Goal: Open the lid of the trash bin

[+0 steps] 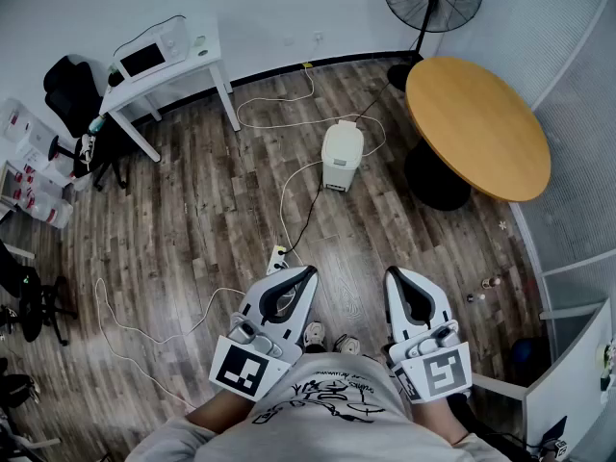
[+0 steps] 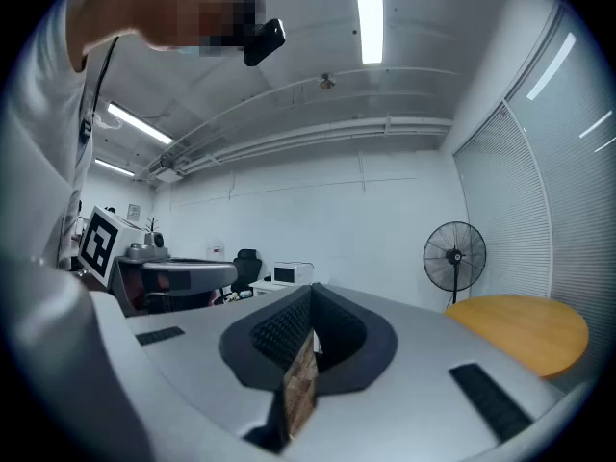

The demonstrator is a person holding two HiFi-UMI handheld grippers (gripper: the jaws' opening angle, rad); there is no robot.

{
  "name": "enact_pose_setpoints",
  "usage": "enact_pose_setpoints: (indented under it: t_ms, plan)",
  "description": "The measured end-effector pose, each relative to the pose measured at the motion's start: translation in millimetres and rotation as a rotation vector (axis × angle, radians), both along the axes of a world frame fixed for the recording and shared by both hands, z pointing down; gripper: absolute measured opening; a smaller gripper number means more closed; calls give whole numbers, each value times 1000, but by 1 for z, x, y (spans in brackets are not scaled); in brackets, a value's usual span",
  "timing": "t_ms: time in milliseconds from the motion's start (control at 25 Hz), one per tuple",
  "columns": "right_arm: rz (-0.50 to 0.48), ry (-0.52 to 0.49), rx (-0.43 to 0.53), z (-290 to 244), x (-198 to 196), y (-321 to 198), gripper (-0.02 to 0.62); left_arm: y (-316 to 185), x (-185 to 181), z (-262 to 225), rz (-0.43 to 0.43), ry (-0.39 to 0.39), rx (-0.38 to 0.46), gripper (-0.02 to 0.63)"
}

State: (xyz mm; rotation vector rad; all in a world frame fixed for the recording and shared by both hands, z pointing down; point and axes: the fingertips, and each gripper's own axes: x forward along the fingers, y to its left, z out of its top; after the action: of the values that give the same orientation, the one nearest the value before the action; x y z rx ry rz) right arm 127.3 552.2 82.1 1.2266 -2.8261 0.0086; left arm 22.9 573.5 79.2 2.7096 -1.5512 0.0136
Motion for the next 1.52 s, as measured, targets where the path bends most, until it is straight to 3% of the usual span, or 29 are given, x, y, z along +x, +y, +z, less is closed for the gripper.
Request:
enact_pose_setpoints:
  t_ms: [240, 560, 1120, 1520]
  plan:
    - [32, -37, 3, 0, -24, -10, 5, -6, -34, 5, -2, -7, -6, 15]
    - [46, -39, 10, -1, -35, -36, 6, -30, -48, 2, -9, 15, -2, 15]
    - [22, -35, 8, 2, -19, -144, 6, -137, -28, 1, -32, 8, 1, 15]
    - [-15, -27, 2, -4, 9, -233, 6, -225, 5, -11, -58, 3, -4, 15]
